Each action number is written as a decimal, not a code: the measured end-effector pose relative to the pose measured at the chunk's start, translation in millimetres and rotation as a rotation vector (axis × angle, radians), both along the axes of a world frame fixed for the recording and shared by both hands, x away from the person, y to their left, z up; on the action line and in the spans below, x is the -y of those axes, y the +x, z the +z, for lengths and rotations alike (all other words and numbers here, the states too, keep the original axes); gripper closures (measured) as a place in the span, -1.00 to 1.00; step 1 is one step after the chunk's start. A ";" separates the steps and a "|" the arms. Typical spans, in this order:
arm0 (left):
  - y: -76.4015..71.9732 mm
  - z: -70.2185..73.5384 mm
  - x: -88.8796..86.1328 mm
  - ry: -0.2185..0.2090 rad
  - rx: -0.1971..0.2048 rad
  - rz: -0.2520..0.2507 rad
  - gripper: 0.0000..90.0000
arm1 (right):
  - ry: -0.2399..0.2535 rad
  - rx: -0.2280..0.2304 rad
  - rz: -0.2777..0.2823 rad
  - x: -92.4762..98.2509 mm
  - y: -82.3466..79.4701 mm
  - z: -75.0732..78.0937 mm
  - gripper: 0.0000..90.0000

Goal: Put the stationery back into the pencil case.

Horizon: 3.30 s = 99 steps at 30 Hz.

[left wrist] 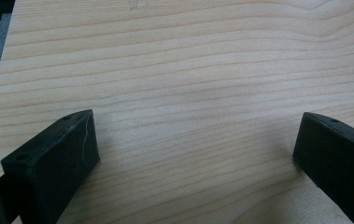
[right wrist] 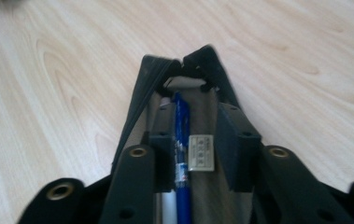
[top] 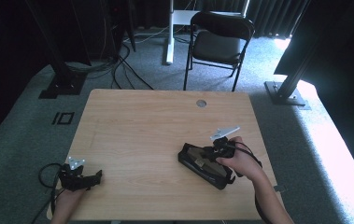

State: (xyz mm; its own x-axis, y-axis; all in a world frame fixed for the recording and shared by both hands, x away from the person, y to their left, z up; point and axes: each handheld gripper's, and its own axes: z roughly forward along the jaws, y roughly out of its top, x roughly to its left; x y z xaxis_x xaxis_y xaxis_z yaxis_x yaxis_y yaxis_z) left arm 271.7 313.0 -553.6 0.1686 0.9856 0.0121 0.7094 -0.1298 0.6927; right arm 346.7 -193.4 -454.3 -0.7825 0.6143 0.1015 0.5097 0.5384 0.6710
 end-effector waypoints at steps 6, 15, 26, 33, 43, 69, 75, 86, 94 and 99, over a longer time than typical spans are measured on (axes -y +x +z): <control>0.0 0.0 0.0 0.000 0.000 0.000 -0.99 | 0.044 0.007 -0.064 6.4 5.2 -0.7 0.43; 0.0 0.0 0.0 0.000 0.000 0.000 -0.99 | 0.072 0.048 -0.155 18.7 12.0 -0.1 0.37; 0.0 0.0 0.0 -0.001 0.000 0.000 -0.99 | 0.115 0.087 -0.273 45.5 18.8 -8.0 0.27; 0.0 0.0 0.0 0.000 0.000 0.000 -0.99 | 0.093 0.102 -0.327 58.6 20.3 -18.0 0.28; 0.0 0.0 0.0 0.000 0.000 0.000 -0.99 | 0.074 0.099 -0.467 82.9 12.9 -41.9 0.23; 0.0 0.0 0.0 0.000 0.000 0.000 -0.99 | 0.022 0.125 -0.740 115.2 -20.0 -78.8 0.01; 0.0 -0.1 0.0 0.000 0.001 0.000 -0.99 | 0.027 0.133 -0.794 124.8 -24.7 -80.5 -0.13; 0.0 0.0 -0.1 0.001 0.000 -0.001 -0.99 | 0.000 0.118 -0.824 131.5 -32.3 -89.7 -0.28; 0.0 0.0 -0.1 0.001 0.000 -0.001 -0.99 | 0.002 0.118 -0.826 130.6 -44.2 -93.2 -0.36; 0.0 0.0 -0.1 0.001 0.000 -0.001 -0.99 | 0.002 0.117 -0.822 129.6 -48.9 -96.9 -0.36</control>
State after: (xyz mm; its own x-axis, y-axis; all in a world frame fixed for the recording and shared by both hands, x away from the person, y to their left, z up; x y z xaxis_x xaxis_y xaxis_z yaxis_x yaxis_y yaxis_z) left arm 271.7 313.1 -553.6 0.1697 0.9854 0.0128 0.7092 -0.1312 0.6927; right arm 297.8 -323.0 -551.2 -0.0895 0.9948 0.0494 0.6670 0.0230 0.7447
